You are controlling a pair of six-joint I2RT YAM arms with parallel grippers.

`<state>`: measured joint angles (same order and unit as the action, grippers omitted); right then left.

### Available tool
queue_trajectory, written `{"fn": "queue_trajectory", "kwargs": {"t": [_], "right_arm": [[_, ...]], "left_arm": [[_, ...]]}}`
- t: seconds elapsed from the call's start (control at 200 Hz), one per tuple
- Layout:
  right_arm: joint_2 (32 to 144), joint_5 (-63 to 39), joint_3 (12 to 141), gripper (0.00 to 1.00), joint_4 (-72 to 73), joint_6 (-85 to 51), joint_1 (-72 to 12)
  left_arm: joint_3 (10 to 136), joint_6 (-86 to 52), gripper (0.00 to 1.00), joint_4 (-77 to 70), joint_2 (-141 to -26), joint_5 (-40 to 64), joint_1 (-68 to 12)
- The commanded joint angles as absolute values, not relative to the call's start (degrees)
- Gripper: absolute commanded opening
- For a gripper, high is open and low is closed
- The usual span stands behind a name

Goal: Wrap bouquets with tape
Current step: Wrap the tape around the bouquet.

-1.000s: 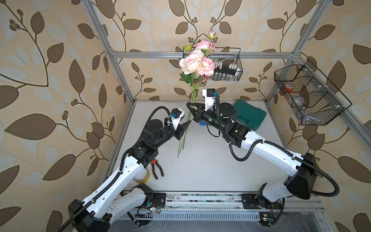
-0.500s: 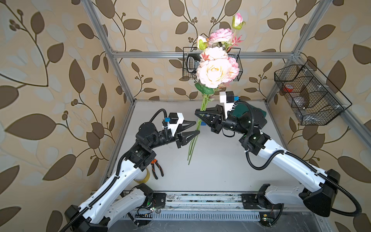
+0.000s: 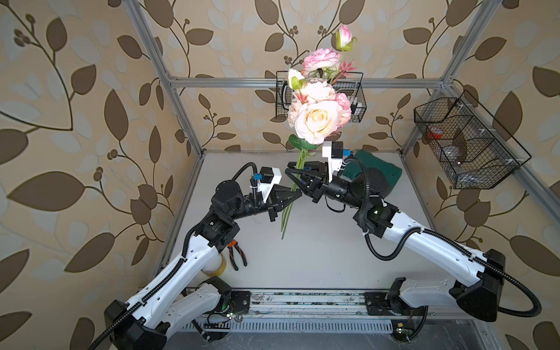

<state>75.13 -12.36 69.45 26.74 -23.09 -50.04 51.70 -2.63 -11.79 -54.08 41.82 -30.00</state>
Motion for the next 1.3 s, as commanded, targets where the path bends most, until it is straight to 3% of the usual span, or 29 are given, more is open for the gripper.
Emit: {"fn": "queue_trajectory", "kwargs": {"t": [0.0,0.18,0.27,0.355,0.44,0.485,0.58,0.67,0.74,0.9,1.15,1.175,1.3], "right_arm": [[75.99,13.49,71.22,0.31,17.65,-20.52,-51.3],[80.02,24.2,72.95,0.3,15.71,-21.62,-52.39],[81.57,24.1,73.79,0.22,16.84,-22.41,-52.39],[83.56,23.02,76.29,0.21,15.96,-24.48,-52.45],[85.89,20.2,78.82,0.03,15.12,-26.72,-52.39],[86.76,17.9,79.25,0.0,16.14,-28.17,-52.41],[87.12,13.04,79.17,0.0,18.04,-27.77,-52.38],[85.16,6.67,77.06,0.0,19.0,-27.83,-50.37],[81.97,-3.37,72.14,0.0,24.35,-29.62,-46.82],[75.98,-22.65,64.43,0.0,34.69,-32.13,-41.96],[74.2,-37.97,64.44,0.0,40.29,-35.08,-42.32],[74.19,-38.77,64.51,0.0,40.74,-35.11,-42.36],[73.48,-38.04,64.48,0.0,39.84,-34.7,-42.54]], "left_arm": [[52.17,1.94,0.0,-11.08,-52.7,32.34,-30.23],[51.12,3.46,0.0,-9.86,-51.5,21.28,-30.61],[51.32,5.48,0.0,-7.46,-51.69,17.13,-31.26],[50.95,6.52,0.0,-6.46,-51.36,9.98,-32.68],[51.11,8.16,0.0,-5.65,-51.79,2.23,-34.41],[51.82,9.21,0.0,-4.47,-52.31,1.89,-34.68],[51.9,8.51,0.54,-3.57,-51.77,2.23,-34.69],[49.98,7.43,0.81,-5.49,-49.51,4.24,-34.58],[48.47,6.47,0.9,-6.92,-48.01,9.53,-34.38],[48.78,3.95,0.85,-7.1,-48.57,24.2,-34.15],[49.84,-2.28,0.71,-15.61,-52.76,39.78,-34.03],[50.09,-2.28,0.67,-15.86,-53.05,40.42,-34.08],[50.5,-1.45,0.18,-15.58,-53.05,39.71,-34.08]]}}
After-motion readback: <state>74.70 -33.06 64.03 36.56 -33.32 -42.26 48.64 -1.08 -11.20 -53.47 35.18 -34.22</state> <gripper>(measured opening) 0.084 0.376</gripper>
